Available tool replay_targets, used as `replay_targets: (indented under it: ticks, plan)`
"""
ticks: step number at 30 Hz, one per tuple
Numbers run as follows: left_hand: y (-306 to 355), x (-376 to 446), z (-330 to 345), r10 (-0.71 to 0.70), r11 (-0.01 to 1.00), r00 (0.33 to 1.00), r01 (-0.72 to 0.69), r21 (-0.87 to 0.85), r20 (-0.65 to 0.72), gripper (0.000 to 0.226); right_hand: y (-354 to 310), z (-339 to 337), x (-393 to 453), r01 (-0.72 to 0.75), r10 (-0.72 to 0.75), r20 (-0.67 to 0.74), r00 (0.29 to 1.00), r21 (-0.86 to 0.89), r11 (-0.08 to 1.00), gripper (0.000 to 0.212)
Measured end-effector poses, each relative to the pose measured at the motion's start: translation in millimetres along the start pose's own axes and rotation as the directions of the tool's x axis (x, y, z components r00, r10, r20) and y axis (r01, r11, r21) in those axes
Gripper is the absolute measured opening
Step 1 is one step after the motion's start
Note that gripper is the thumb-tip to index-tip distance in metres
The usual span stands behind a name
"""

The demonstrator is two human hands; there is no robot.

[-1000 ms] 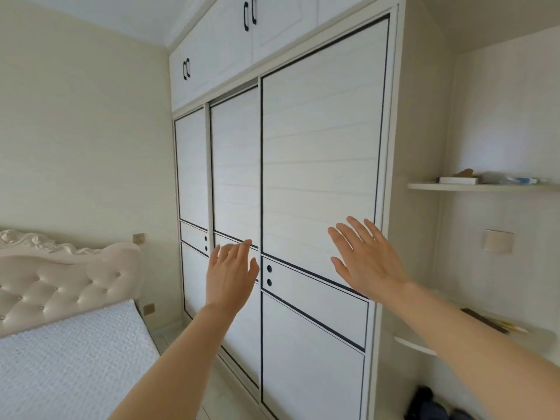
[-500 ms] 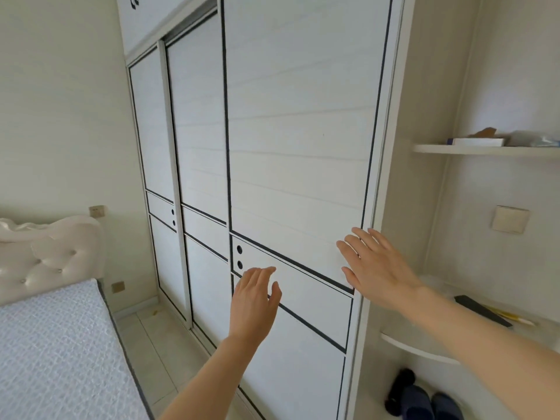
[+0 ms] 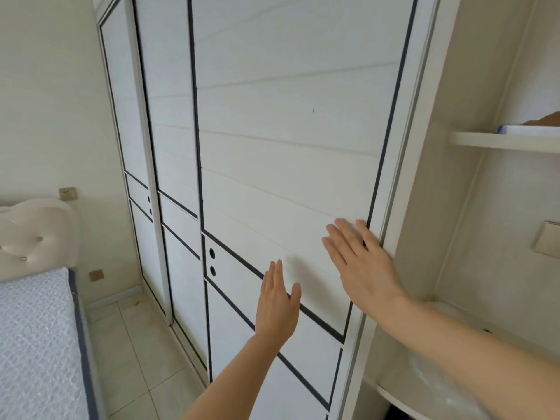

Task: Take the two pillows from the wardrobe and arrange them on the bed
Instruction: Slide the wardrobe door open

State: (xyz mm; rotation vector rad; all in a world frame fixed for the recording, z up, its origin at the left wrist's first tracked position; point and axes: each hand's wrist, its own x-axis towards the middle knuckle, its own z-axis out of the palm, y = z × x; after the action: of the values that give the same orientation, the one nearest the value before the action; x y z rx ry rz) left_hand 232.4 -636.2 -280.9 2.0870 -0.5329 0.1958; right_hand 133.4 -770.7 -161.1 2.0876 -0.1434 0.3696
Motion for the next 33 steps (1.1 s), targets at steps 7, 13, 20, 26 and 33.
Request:
replay_targets:
  ticks: [7,13,20,26,33]
  plan:
    - [8,33,56,0.042,0.99,0.994,-0.055,-0.127,-0.096,0.07,-16,19,20,-0.007,0.005,-0.02,1.0,-0.093,0.996,0.085]
    - [3,48,77,0.032,0.984,0.979,-0.065,-0.163,-0.2,0.063,-22,23,33,0.012,-0.017,-0.032,0.999,-0.15,0.989,0.09]
    - [-18,65,69,0.059,0.994,0.981,-0.076,-0.084,-0.186,0.067,-31,21,50,0.023,-0.032,-0.065,0.997,-0.141,0.99,0.089]
    - [-44,83,65,0.084,0.996,0.975,-0.088,-0.006,-0.206,0.069,-48,23,64,-0.065,0.059,-0.119,0.991,-0.053,0.996,0.104]
    - [-83,128,47,0.098,0.993,0.964,-0.11,-0.036,-0.248,0.062,-72,19,94,-0.125,0.133,-0.101,0.986,0.08,0.989,0.099]
